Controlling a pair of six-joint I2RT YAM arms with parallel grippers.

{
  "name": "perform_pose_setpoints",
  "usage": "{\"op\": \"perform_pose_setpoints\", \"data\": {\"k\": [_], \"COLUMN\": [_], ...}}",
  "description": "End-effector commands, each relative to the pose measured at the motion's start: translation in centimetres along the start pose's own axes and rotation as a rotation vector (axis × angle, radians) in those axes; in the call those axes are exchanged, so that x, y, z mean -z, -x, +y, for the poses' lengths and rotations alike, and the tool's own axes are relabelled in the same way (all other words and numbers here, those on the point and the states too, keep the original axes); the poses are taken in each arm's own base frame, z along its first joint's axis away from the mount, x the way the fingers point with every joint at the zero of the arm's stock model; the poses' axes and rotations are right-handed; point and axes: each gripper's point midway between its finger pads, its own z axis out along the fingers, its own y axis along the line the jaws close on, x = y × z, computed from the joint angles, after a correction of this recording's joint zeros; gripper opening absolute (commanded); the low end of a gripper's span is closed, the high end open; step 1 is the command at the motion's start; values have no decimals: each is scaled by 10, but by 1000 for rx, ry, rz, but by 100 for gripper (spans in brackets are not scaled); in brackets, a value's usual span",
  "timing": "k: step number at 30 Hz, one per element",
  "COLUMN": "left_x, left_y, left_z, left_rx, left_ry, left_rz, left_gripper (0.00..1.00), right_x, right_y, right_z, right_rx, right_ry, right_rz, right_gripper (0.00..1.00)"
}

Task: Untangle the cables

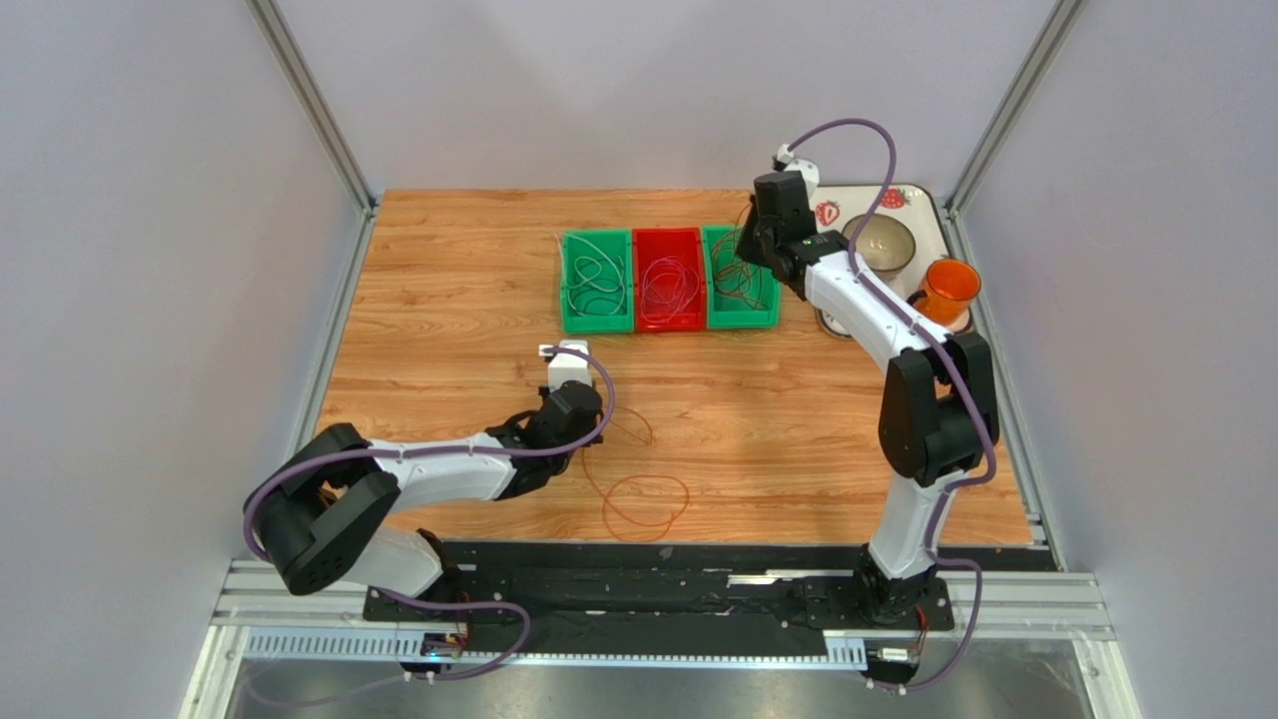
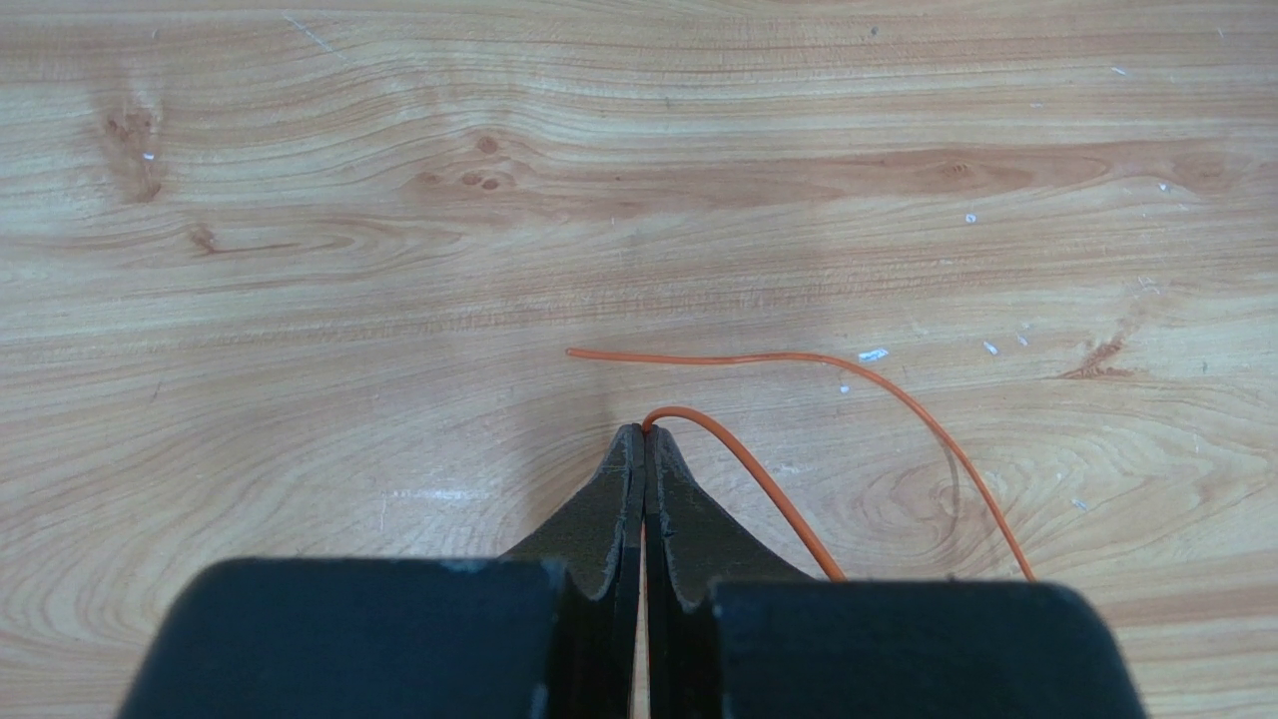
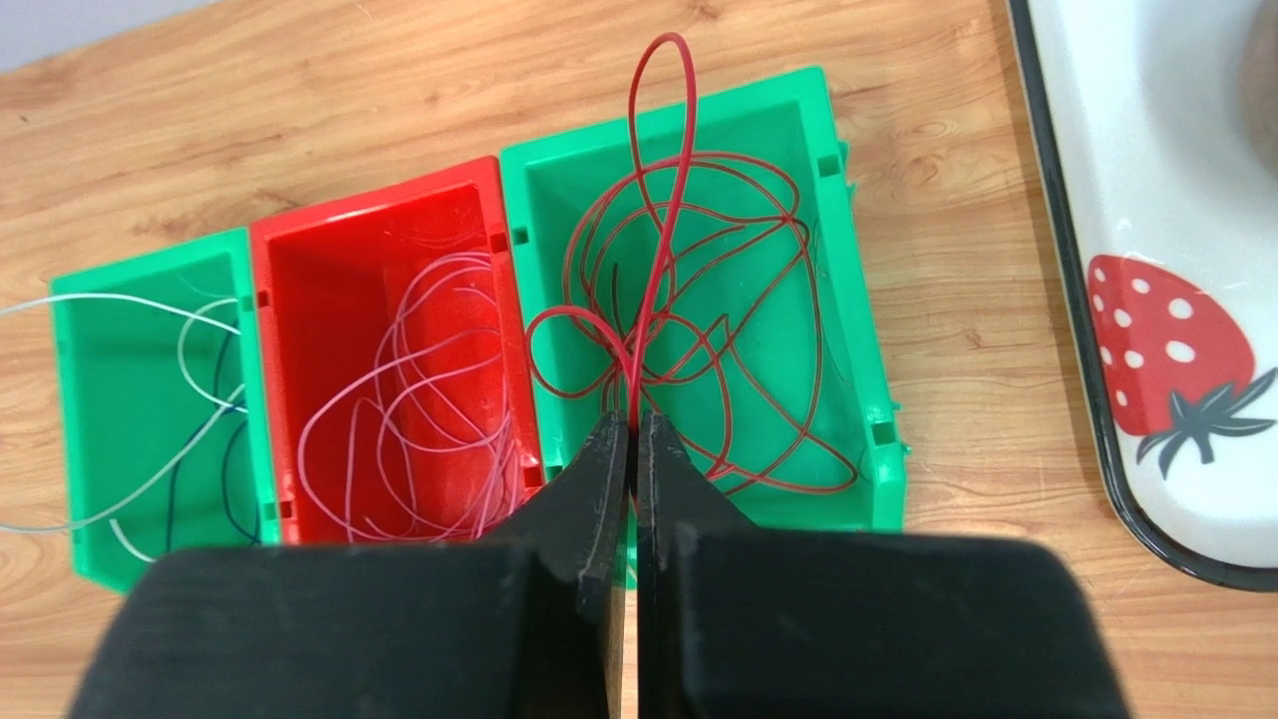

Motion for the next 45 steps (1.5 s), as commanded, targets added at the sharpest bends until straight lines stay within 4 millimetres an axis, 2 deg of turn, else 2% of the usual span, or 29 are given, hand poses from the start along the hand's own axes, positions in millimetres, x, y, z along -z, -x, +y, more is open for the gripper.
{"op": "perform_pose_setpoints", "data": {"k": [1,8,14,17,18,20,21,27,30,35,37,38,40,43,44,45], "left_x": [-2,-3,-4,-5,-5,-5,-5,-5,-4,-4,-4,-4,-4,-4,-2,0], "left_y": [19,19,19,19,18,19,19,19,20,20,20,20,19,18,21,20], "left_z": [-12,-13,-14,-15,-15,-14,-14,-14,-15,-14,-15,-15,-15,-17,-22,-27], "left_rx": [34,31,26,25,23,23,24,23,25,24,24,24,23,4,1,-2], "left_ry": [-25,-24,-23,-24,-24,-22,-23,-24,-26,-27,-28,-28,-28,-50,-76,-117], "left_rz": [-42,-43,-38,-36,-35,-37,-38,-36,-40,-39,-38,-38,-37,-34,-43,-45], "left_gripper": [0,0,0,0,0,0,0,0,0,0,0,0,0,0,0,0], "right_x": [-17,-40,-46,-43,-40,-31,-27,3,17,50,60,61,74,87,92,97], "right_y": [-6,-29,-32,-23,-15,-8,-3,18,26,46,48,40,36,10,2,-10], "right_z": [0,-5,-11,-15,-13,-12,-11,-10,-11,-7,-2,-1,5,8,13,10], "right_rx": [33,94,141,167,170,173,172,175,166,132,110,105,82,84,93,100], "right_ry": [20,18,-13,-42,-48,-49,-42,-46,-51,-27,3,20,61,106,122,122], "right_rz": [8,75,97,90,77,69,60,23,4,-42,-45,-24,-18,23,35,52], "right_gripper": [0,0,0,0,0,7,18,46,49,48,47,46,45,45,45,45]}}
